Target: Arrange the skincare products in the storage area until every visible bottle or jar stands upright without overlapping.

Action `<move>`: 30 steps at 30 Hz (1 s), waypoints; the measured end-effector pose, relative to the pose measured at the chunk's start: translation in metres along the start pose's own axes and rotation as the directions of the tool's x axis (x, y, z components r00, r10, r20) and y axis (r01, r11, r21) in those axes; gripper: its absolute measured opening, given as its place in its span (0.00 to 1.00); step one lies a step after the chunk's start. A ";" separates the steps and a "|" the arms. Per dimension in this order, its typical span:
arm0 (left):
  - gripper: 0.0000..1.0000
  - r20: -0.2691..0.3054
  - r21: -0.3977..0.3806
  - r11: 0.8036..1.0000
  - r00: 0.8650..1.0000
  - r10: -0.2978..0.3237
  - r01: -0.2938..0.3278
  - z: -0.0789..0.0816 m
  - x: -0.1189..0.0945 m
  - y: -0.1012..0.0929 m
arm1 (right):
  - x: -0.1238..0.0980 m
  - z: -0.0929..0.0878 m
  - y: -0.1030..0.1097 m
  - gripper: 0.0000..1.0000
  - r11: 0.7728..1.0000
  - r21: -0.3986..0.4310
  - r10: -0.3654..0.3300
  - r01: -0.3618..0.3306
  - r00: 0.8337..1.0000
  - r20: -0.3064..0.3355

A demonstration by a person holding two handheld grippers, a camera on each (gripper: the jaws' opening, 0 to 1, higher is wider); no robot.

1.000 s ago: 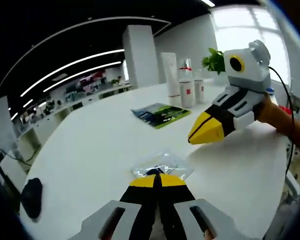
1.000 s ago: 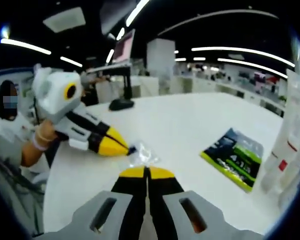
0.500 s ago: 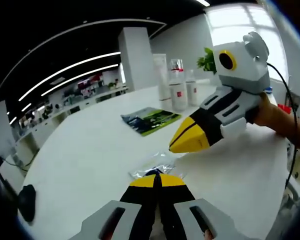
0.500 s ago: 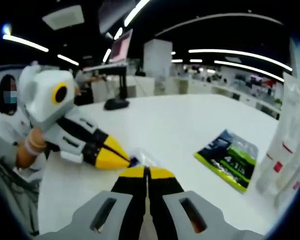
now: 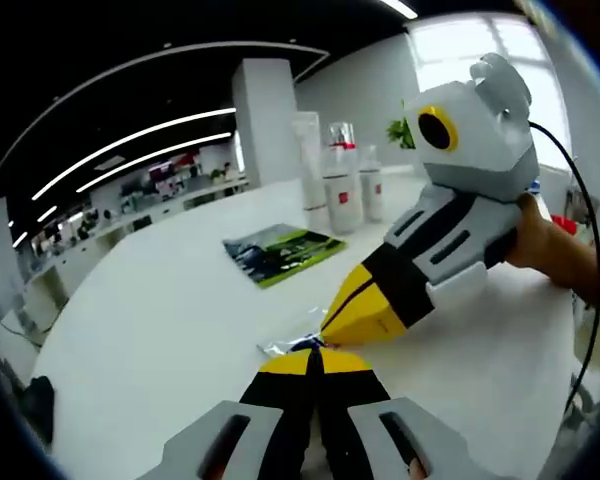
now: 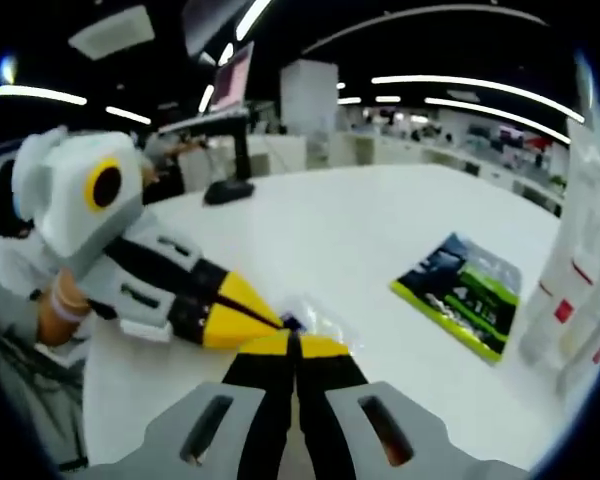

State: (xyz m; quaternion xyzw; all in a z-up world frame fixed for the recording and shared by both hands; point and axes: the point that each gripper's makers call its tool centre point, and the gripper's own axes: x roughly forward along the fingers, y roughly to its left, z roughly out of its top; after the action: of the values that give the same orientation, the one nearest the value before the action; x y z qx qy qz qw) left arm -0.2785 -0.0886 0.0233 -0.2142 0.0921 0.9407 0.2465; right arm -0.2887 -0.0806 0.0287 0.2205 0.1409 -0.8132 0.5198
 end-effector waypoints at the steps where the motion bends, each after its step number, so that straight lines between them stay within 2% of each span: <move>1: 0.00 0.002 0.002 1.000 1.000 0.000 0.000 0.001 0.001 -0.001 | 0.001 -0.001 -0.001 0.00 1.000 0.007 -0.001 0.001 1.000 -0.002; 6: 0.00 0.008 0.006 1.000 1.000 -0.004 0.004 0.003 0.005 -0.005 | -0.003 -0.003 -0.008 0.00 0.998 0.063 -0.017 0.018 1.000 -0.013; 16: 0.00 0.022 -0.016 1.000 0.999 -0.023 0.023 0.010 0.020 -0.010 | -0.008 -0.008 -0.023 0.00 0.990 0.115 -0.075 0.078 0.997 -0.029; 23: 0.00 0.011 0.002 1.000 1.000 -0.025 0.025 0.015 0.031 -0.011 | -0.011 -0.010 -0.034 0.00 0.980 0.161 -0.113 0.117 0.993 -0.034; 30: 0.00 -0.005 0.005 0.999 0.999 -0.039 0.039 0.018 0.035 -0.009 | -0.013 -0.011 -0.040 0.00 0.974 0.173 -0.141 0.146 0.989 -0.041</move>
State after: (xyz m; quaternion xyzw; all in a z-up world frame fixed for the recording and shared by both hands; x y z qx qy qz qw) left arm -0.3083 -0.0611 0.0226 -0.2176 0.0909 0.9350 0.2650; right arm -0.3183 -0.0481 0.0260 0.2663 0.0918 -0.8546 0.4361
